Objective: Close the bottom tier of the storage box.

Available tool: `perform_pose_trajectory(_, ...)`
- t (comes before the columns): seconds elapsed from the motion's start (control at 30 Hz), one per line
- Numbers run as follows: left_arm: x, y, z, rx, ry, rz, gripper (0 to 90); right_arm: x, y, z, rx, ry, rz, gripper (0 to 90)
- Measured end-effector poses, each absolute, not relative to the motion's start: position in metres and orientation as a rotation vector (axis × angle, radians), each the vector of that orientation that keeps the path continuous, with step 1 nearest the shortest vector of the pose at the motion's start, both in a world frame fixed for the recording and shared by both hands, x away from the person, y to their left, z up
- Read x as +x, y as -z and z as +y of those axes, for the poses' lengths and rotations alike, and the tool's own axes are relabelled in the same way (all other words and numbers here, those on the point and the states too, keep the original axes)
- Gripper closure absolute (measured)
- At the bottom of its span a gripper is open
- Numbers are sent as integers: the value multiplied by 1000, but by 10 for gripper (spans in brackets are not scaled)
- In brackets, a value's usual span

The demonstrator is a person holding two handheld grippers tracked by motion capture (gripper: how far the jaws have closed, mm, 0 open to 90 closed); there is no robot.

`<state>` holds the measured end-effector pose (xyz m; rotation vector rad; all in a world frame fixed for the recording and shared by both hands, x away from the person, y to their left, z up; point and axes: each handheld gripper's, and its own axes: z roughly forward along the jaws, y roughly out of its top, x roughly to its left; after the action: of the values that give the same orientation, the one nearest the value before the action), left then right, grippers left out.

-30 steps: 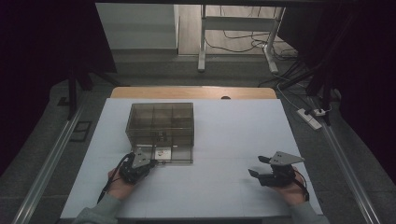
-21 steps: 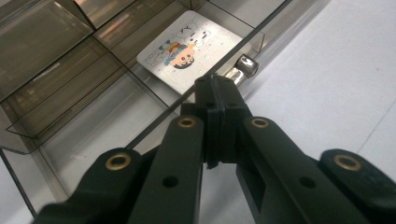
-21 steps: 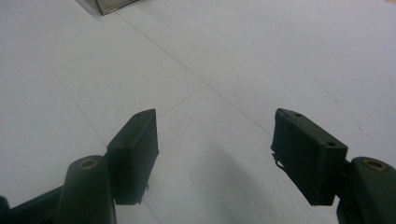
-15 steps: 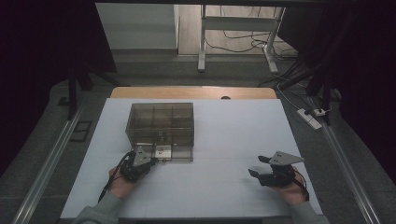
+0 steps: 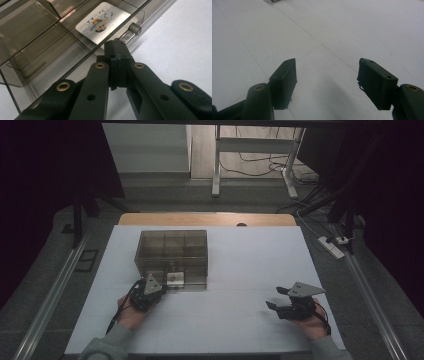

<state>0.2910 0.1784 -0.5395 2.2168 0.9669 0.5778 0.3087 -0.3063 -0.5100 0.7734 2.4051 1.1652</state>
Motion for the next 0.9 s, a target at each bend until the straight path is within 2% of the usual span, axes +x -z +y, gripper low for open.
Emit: perform_pose_trajectory(0.9, 306, 541, 177, 2202, -609, 986, 889, 309, 511, -306, 767, -1151, 2415, 311)
